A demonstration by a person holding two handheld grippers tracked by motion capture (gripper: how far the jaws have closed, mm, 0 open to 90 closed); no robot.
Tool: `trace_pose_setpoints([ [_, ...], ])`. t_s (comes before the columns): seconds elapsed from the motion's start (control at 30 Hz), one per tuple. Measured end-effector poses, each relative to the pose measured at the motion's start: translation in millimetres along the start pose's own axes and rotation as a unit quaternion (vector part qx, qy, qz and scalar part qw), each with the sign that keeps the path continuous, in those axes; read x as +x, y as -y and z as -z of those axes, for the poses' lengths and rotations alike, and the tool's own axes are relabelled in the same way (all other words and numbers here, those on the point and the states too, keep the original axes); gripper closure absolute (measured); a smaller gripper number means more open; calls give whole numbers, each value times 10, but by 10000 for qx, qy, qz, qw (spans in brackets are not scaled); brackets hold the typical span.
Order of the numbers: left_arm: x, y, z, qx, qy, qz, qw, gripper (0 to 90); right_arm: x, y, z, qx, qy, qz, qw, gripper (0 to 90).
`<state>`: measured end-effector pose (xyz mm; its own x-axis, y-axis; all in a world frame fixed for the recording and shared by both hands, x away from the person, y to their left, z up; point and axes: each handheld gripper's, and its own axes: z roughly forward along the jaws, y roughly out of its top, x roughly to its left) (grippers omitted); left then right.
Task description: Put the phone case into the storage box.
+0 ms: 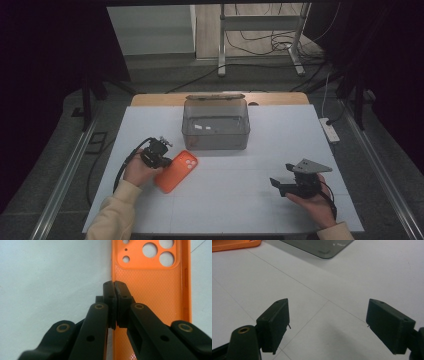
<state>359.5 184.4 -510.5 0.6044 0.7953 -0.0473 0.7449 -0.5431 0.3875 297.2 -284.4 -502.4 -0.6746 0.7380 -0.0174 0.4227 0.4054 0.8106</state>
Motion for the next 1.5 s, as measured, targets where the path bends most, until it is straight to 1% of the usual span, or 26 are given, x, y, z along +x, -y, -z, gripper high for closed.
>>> trace_pose_setpoints([
  [0.3,0,4,36,-79,30,52,10000,882,-2,1,1,-6,-2,1,10000,191],
  [0.67,15,24,163,-268,47,98,9996,882,-1,-1,1,-5,6,-4,10000,191],
  [0.8,11,28,234,-364,68,99,9993,882,-1,0,2,-7,6,-5,10000,191],
  [0.93,8,28,291,-417,49,73,9991,883,-2,0,0,-2,11,-4,10000,191],
  [1.0,1,27,315,-442,71,78,9990,883,-2,0,-1,-1,10,-2,10000,191],
  [1.27,-10,30,382,-523,49,69,9986,883,0,1,-2,8,4,-6,10000,191],
  [1.43,-33,25,433,-560,26,14,9984,883,-1,2,-3,13,-1,-7,10000,191],
  [1.5,-42,25,452,-608,27,23,9981,882,-1,2,-4,14,-3,-9,10000,190],
])
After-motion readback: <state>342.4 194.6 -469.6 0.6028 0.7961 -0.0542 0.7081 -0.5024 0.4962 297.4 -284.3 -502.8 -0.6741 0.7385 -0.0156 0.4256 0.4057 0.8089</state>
